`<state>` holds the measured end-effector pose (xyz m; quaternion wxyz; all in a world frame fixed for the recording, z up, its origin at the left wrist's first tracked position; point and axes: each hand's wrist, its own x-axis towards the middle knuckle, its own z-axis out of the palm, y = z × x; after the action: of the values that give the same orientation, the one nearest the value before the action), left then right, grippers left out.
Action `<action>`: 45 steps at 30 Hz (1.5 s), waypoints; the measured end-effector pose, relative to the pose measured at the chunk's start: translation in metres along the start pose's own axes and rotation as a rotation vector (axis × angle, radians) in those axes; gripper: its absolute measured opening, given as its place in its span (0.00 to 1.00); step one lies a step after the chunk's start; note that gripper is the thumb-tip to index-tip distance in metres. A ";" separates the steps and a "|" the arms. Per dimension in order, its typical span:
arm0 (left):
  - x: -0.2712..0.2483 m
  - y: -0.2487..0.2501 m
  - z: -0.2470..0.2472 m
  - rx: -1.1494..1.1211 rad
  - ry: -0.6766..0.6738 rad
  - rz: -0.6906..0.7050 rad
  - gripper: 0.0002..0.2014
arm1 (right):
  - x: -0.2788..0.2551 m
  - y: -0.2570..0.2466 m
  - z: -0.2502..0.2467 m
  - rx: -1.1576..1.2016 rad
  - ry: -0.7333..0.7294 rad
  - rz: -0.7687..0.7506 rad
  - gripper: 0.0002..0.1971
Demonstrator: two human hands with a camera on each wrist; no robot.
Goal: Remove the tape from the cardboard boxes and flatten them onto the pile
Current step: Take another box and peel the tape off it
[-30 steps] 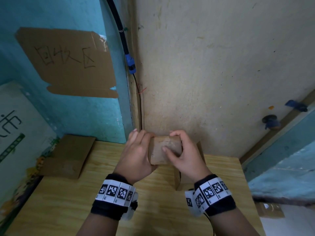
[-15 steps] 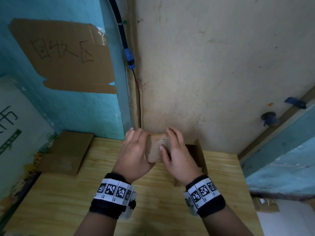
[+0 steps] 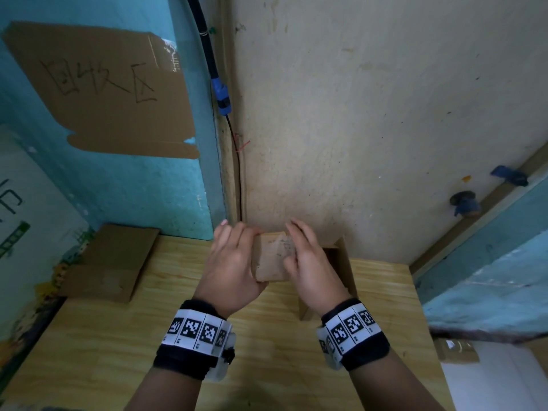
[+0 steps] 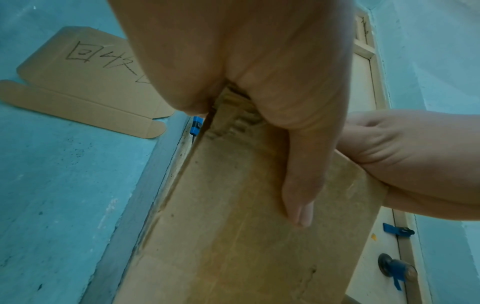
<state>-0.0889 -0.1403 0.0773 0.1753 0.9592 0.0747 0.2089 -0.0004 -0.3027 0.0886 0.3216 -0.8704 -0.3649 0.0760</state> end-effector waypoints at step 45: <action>-0.004 -0.002 -0.004 -0.052 -0.030 0.013 0.40 | 0.003 0.018 -0.010 0.377 0.006 -0.096 0.13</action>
<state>-0.0941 -0.1379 0.0780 0.1998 0.9578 0.0602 0.1976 0.0160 -0.3152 0.0863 0.4834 -0.7765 -0.3844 0.1248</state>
